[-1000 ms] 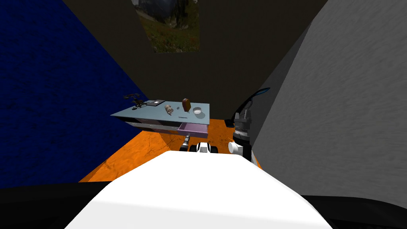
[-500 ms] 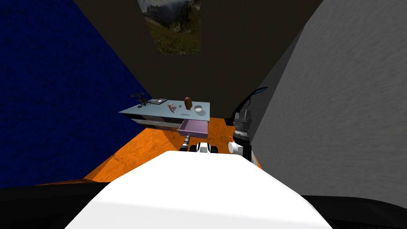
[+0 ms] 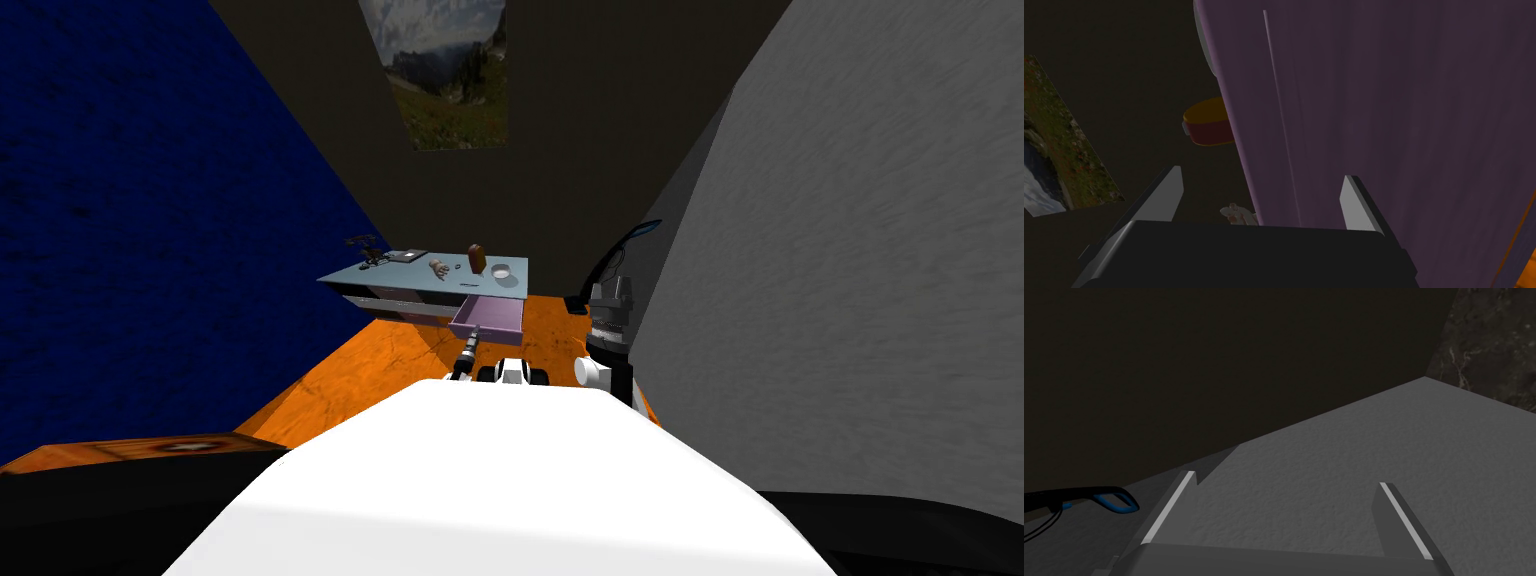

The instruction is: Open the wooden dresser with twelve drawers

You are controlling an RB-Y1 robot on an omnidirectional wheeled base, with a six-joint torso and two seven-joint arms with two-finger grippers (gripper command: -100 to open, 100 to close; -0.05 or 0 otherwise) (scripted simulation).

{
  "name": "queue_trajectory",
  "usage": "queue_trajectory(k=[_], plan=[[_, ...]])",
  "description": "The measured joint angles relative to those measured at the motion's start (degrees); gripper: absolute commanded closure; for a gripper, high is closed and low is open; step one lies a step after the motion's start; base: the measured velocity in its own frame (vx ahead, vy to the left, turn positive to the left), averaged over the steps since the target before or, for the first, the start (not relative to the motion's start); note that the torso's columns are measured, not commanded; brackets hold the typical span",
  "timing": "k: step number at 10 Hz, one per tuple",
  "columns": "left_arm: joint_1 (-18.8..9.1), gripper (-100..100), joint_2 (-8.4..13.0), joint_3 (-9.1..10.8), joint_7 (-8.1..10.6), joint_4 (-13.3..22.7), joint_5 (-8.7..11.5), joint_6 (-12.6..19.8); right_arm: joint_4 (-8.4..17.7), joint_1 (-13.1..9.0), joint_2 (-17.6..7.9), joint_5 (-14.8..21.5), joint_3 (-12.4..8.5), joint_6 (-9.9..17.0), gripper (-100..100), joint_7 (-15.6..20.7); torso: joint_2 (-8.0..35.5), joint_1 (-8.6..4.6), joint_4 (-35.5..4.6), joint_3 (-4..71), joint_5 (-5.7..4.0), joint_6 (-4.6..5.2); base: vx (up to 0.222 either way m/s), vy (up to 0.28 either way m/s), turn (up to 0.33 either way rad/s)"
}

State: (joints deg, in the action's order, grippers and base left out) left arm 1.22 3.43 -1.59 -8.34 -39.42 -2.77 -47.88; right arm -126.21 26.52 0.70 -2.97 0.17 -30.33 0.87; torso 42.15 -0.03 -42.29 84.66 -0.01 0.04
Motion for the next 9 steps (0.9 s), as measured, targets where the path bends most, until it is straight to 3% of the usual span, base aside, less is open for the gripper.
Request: queue_trajectory(k=[2, 3, 6, 8, 9], plan=[[-0.6, -100, 0.4, -0.08, 0.54, -2.5, 0.0, 2.8, 0.0, 0.0, 0.0, 0.0, 0.0, 0.0, 0, 0.0, 0.1, 0.06, 0.0, -0.1, 0.02, -0.04, -0.078, -0.007, 0.014], [-3.3, -100, 0.7, 0.36, 0.83, -0.4, 0.2, 3.3, 0.0, 0.0, 0.0, 0.0, 0.0, 0.0, 0, 0.0, 0.2, 0.06, 0.0, -0.1, 0.02, -0.03, -0.075, 0.003, 0.001], [-3.1, -100, 0.8, 0.18, 1.18, -3.7, 0.1, 6.7, 0.0, 0.0, 0.0, 0.0, 0.0, 0.0, 0, 0.0, 0.1, -0.01, 0.0, 0.0, -0.03, -0.03, -0.053, 0.0, 0.008], [-6.2, -100, 1.3, 0.45, 1.91, -3.2, 0.3, 9.6, 0.0, 0.0, 0.0, 0.0, 0.0, 0.0, 0, 0.0, 0.5, -0.06, -0.3, -0.3, -0.16, -0.12, -0.103, -0.009, 0.006], [-6.3, -100, 1.4, 0.48, 2.1, -3.9, 0.4, 10.7, 0.0, 0.0, 0.0, 0.0, 0.0, 0.0, 0, 0.0, 0.5, -0.13, -0.4, -0.3, -0.2, -0.11, -0.031, -0.004, 0.009]])
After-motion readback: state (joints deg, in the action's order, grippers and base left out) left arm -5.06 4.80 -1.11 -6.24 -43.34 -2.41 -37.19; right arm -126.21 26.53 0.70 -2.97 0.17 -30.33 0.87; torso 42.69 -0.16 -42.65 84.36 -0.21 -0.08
